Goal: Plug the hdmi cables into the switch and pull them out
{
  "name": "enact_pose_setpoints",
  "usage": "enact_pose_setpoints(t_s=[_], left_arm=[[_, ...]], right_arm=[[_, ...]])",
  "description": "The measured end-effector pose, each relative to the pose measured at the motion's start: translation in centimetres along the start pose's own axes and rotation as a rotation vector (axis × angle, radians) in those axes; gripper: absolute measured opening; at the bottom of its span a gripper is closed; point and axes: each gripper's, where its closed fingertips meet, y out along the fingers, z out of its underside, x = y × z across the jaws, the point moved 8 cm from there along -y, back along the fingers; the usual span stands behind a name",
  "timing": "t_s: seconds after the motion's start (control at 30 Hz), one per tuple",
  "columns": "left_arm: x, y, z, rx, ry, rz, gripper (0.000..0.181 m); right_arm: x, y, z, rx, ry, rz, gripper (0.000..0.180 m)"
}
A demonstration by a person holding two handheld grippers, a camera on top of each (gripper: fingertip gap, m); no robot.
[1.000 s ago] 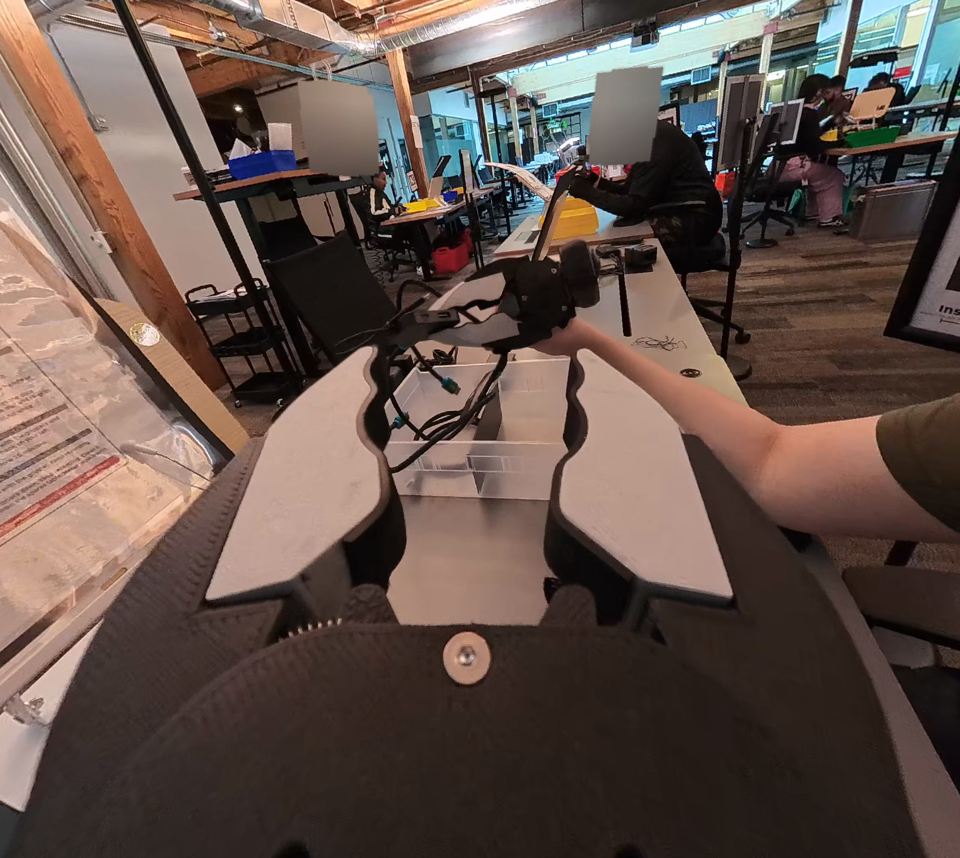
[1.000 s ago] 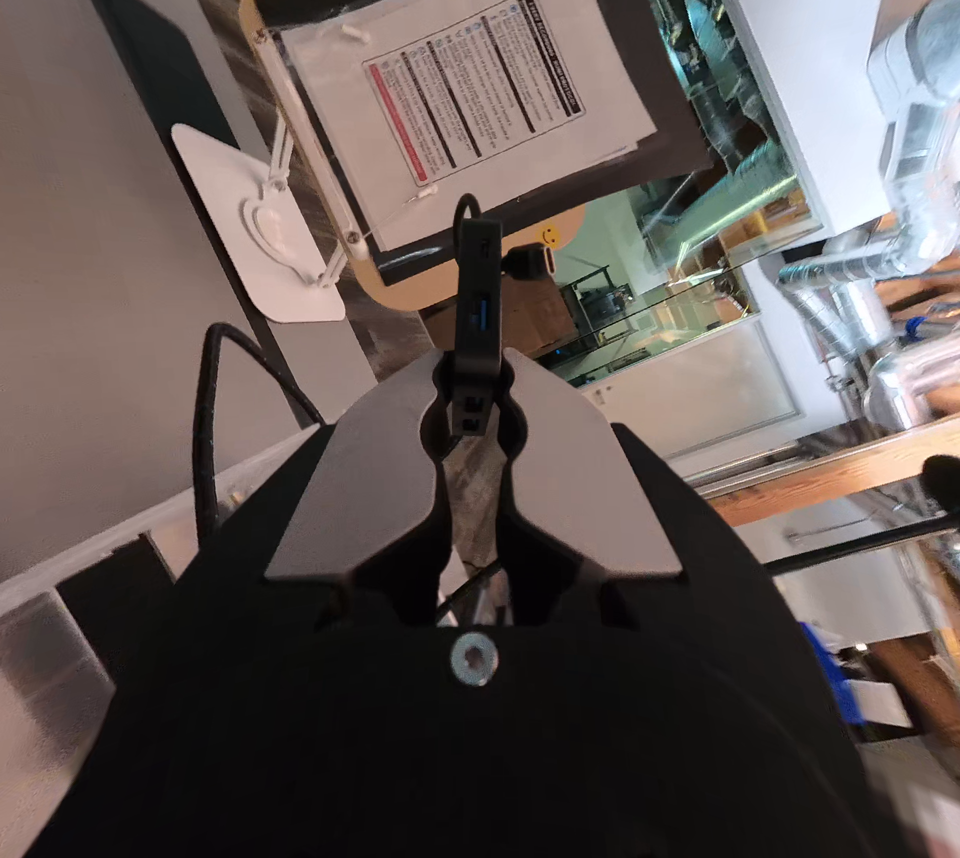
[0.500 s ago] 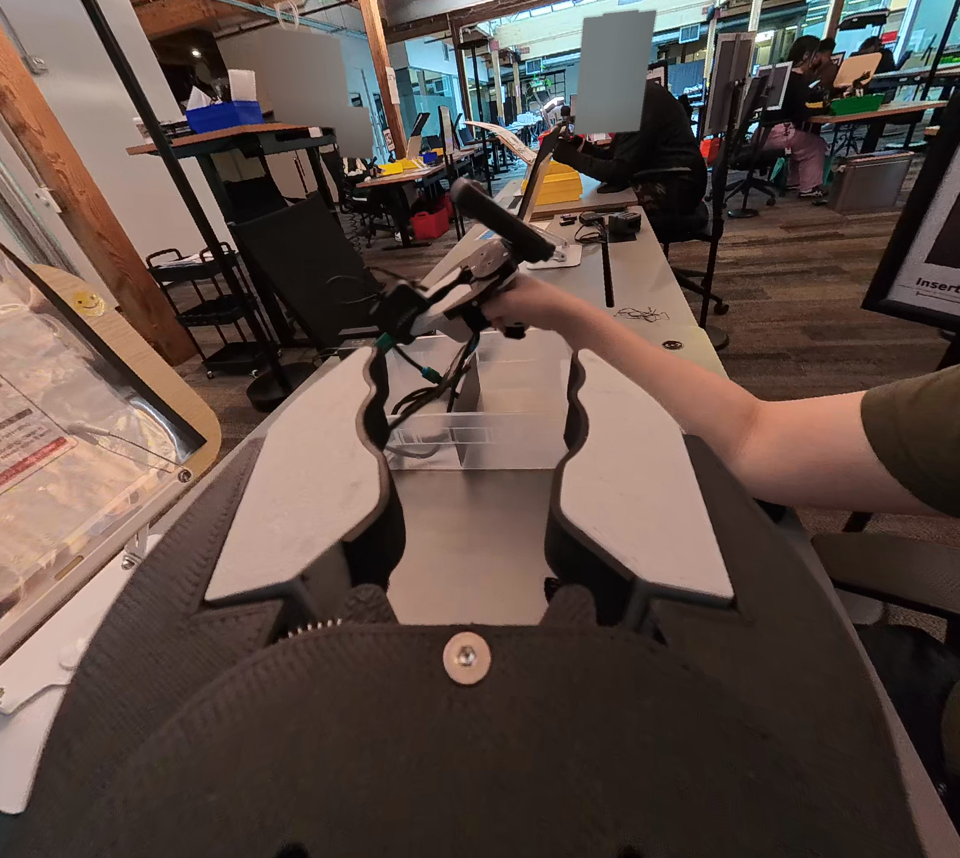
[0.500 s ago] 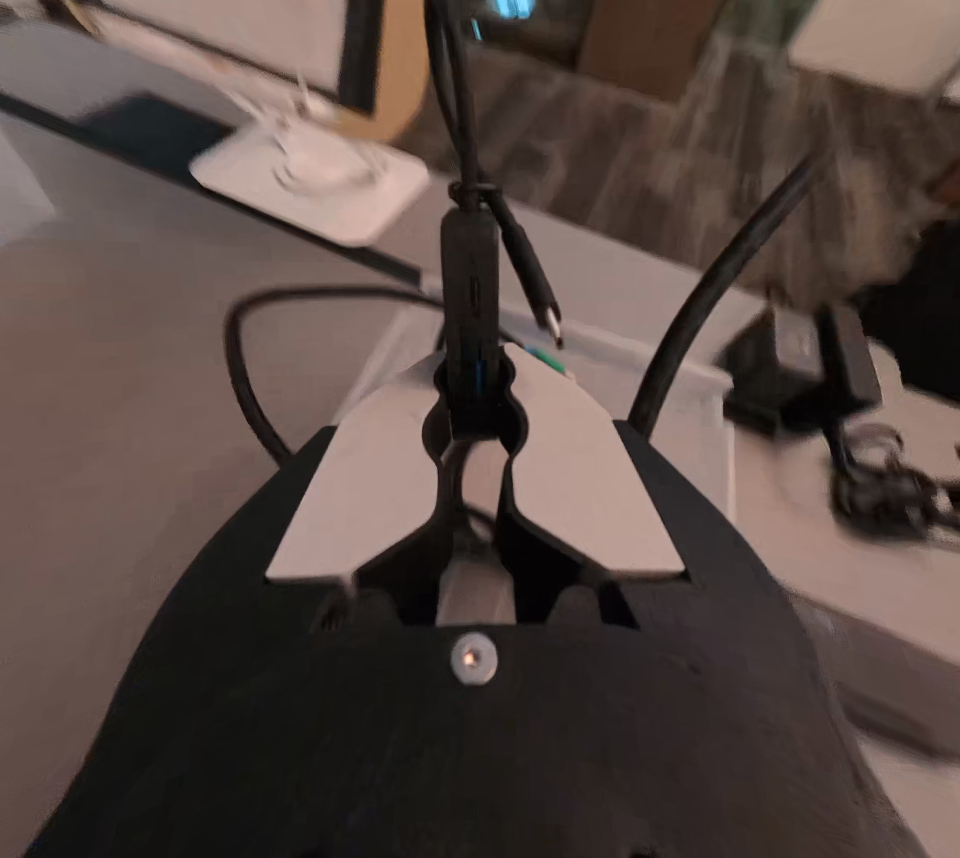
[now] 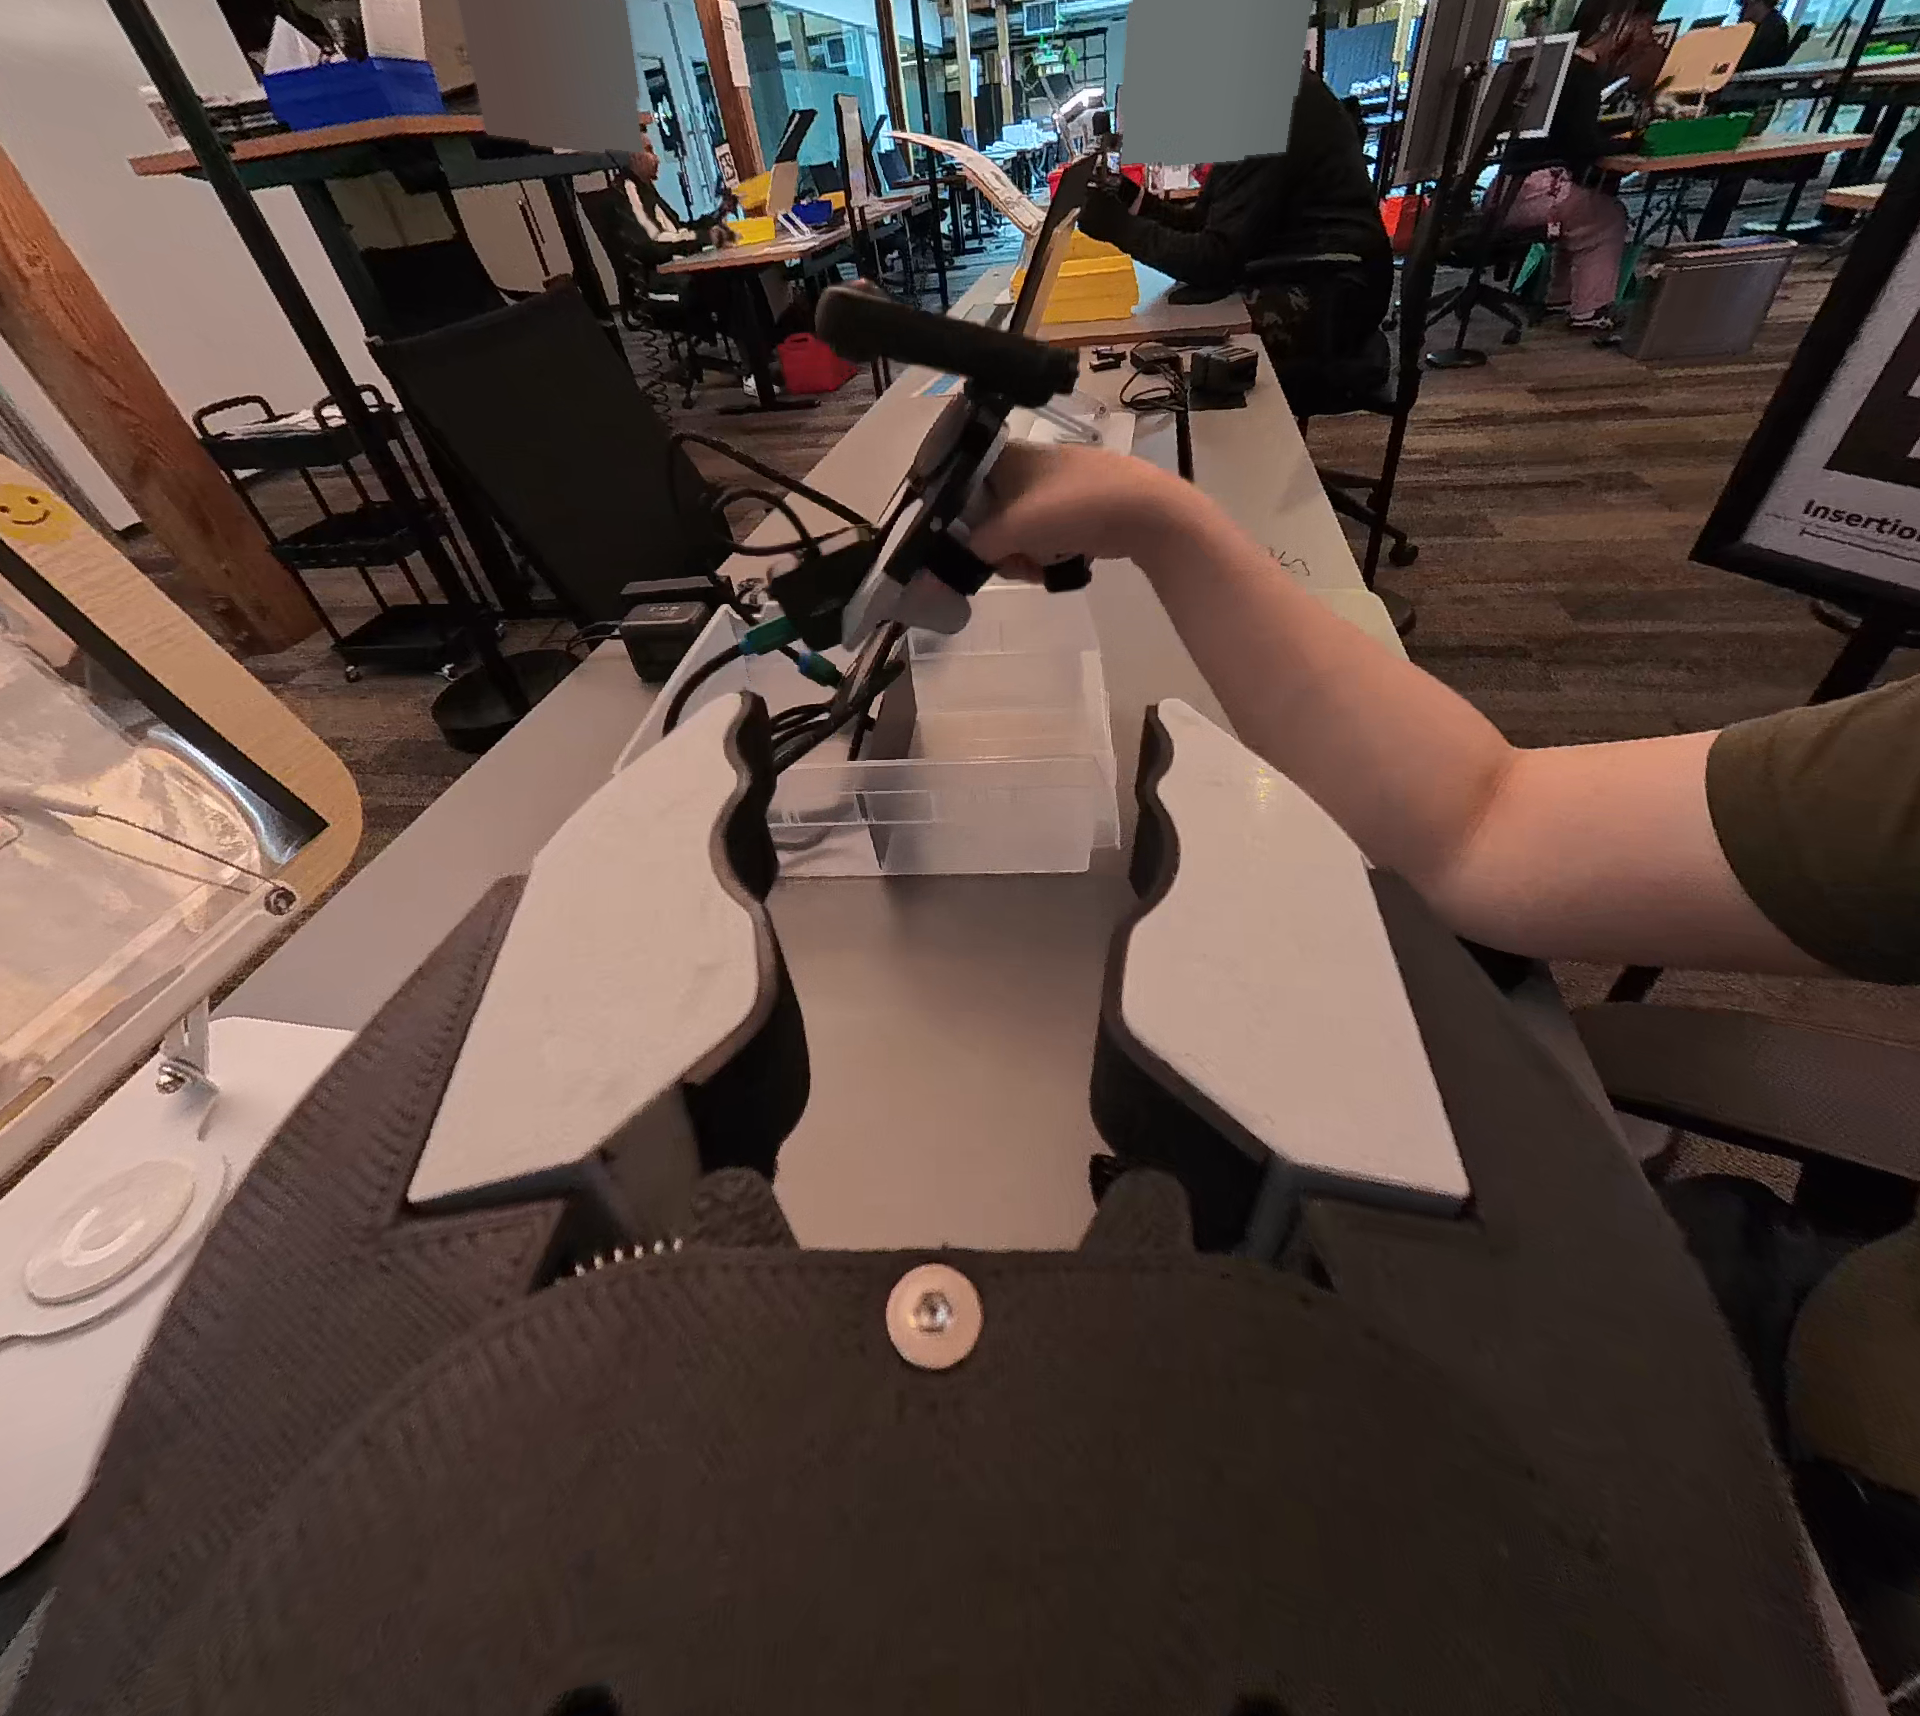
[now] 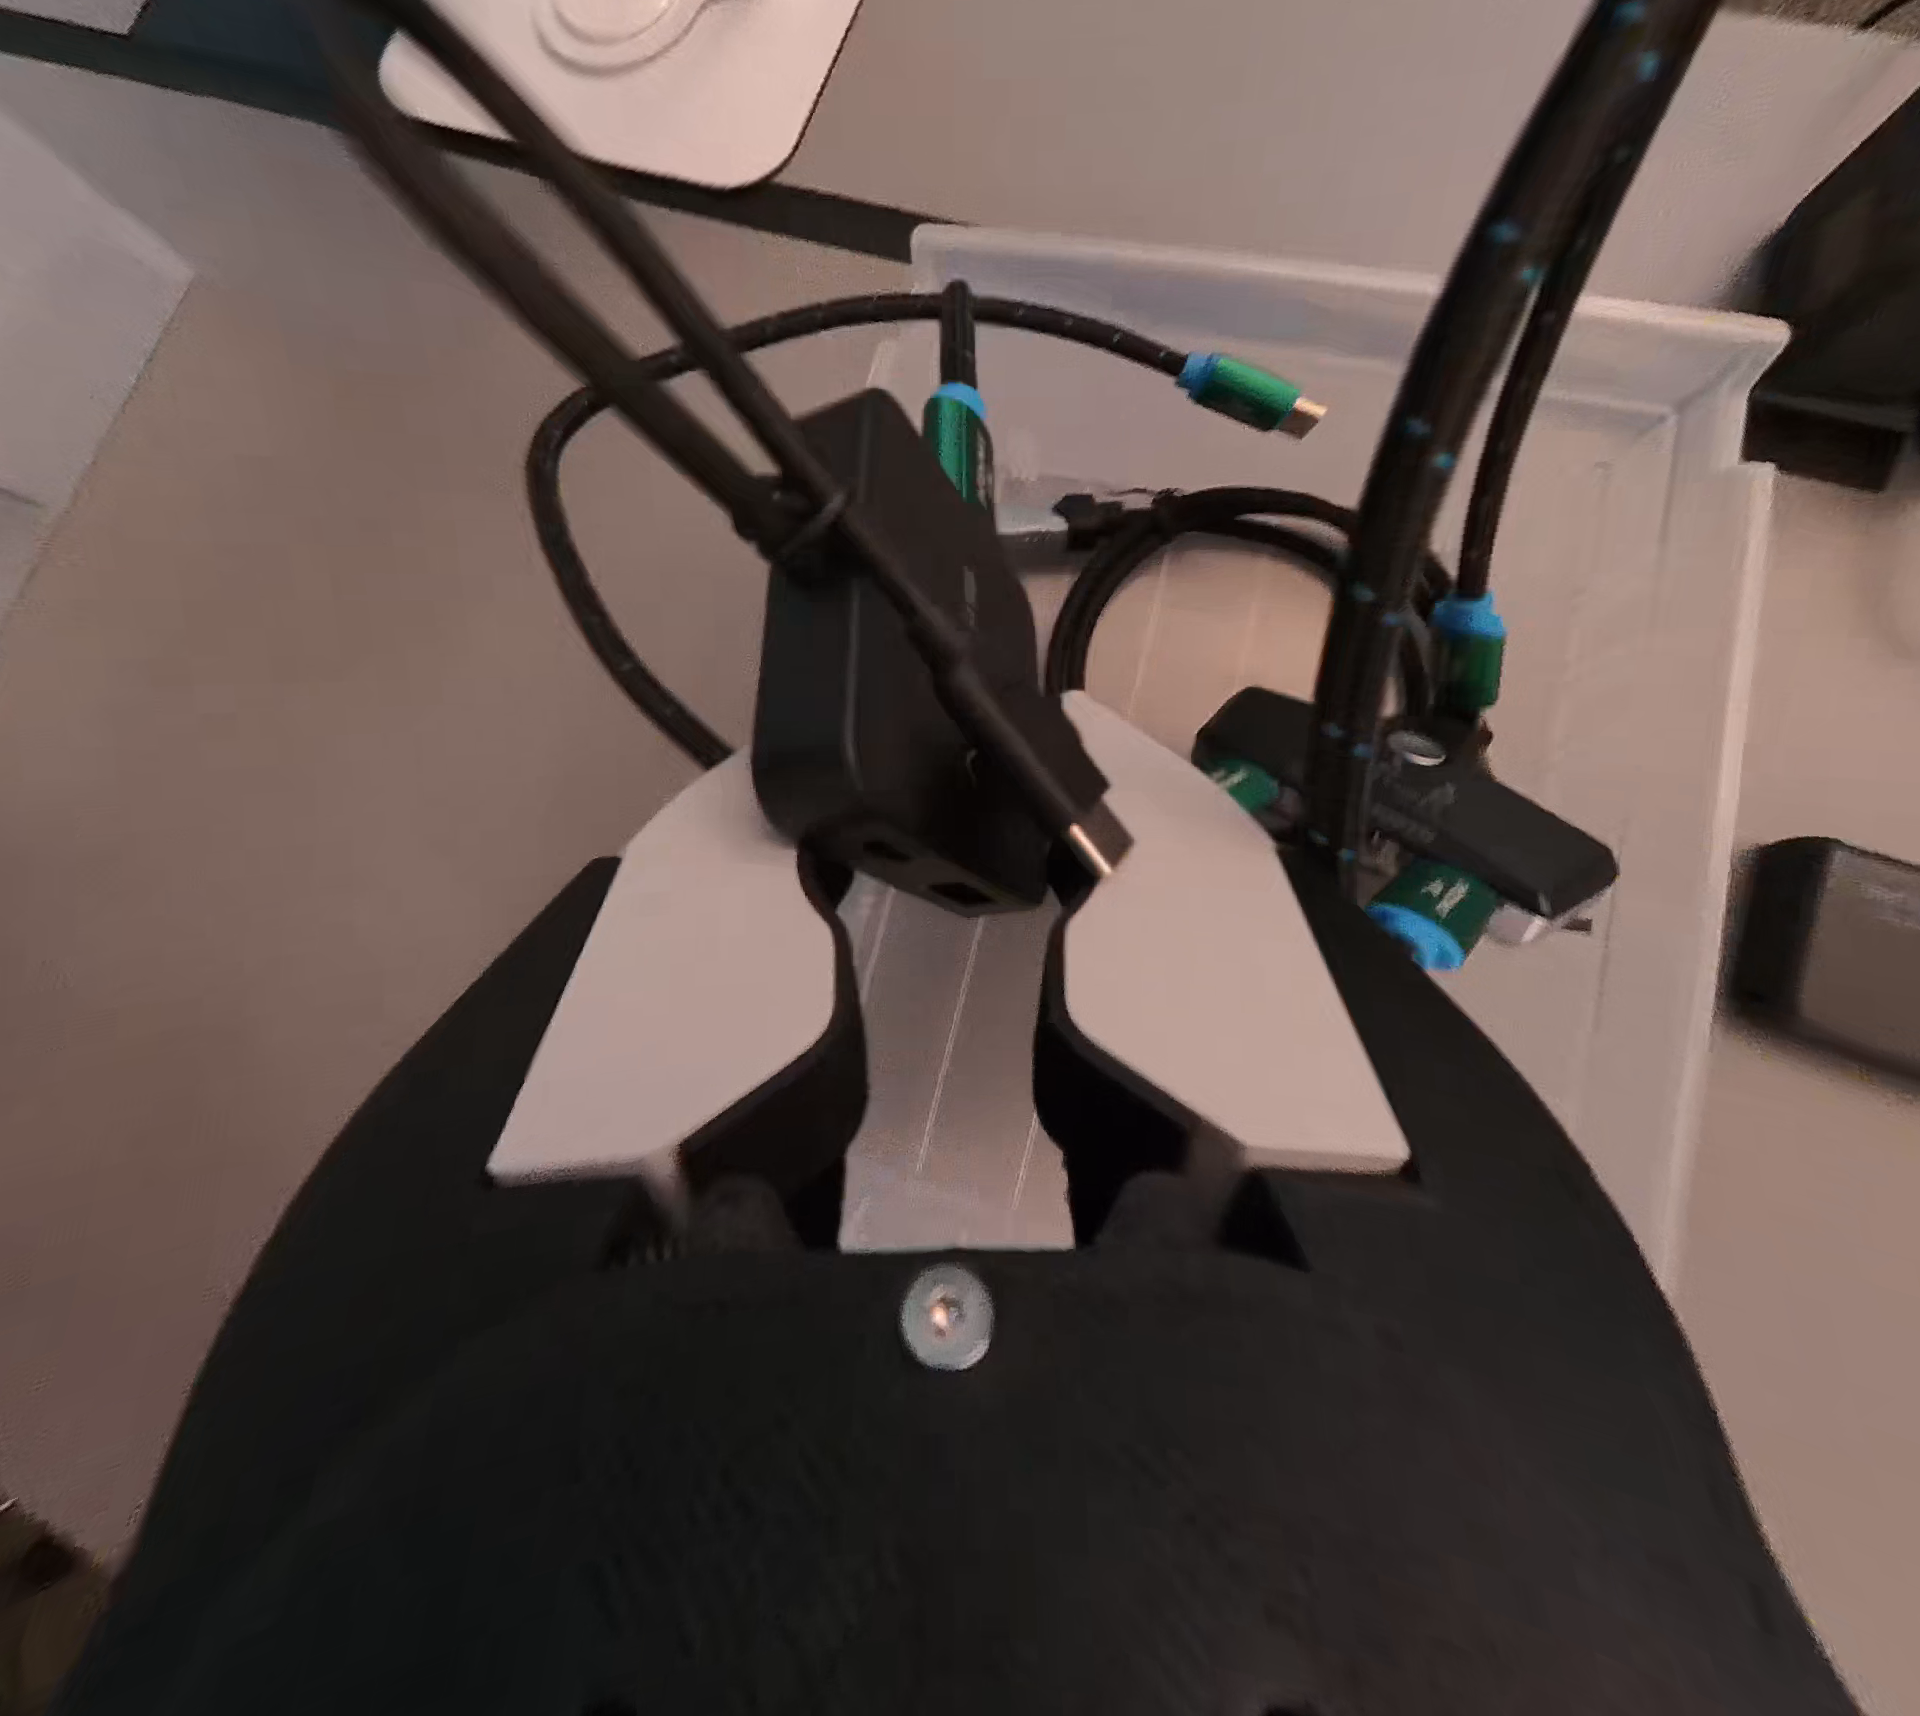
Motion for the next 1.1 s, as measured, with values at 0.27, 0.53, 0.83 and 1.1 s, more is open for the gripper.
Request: enact_pose_setpoints(t_s=[0.27, 0.53, 0.83, 1.1], left_arm=[[-0.2, 0.2, 0.1, 0.019, 0.001, 0.016, 0.067], [-0.4, 0.2, 0.2, 0.032, 0.004, 0.028, 0.066], [-0.7, 0.6, 0.4, 0.060, 0.009, 0.037, 0.066], [-0.7, 1.0, 0.8, 0.080, 0.003, 0.046, 0.066]], right_arm=[[1.8, -3.3, -0.1, -0.024, -0.098, 0.080, 0.038], [4.1, -5.4, -0.1, 0.025, -0.209, 0.250, 0.034], [3.4, -2.5, 0.1, 0.152, -0.278, 0.289, 0.015], [2.3, -1.6, -0.8, 0.023, -0.333, 0.231, 0.015]])
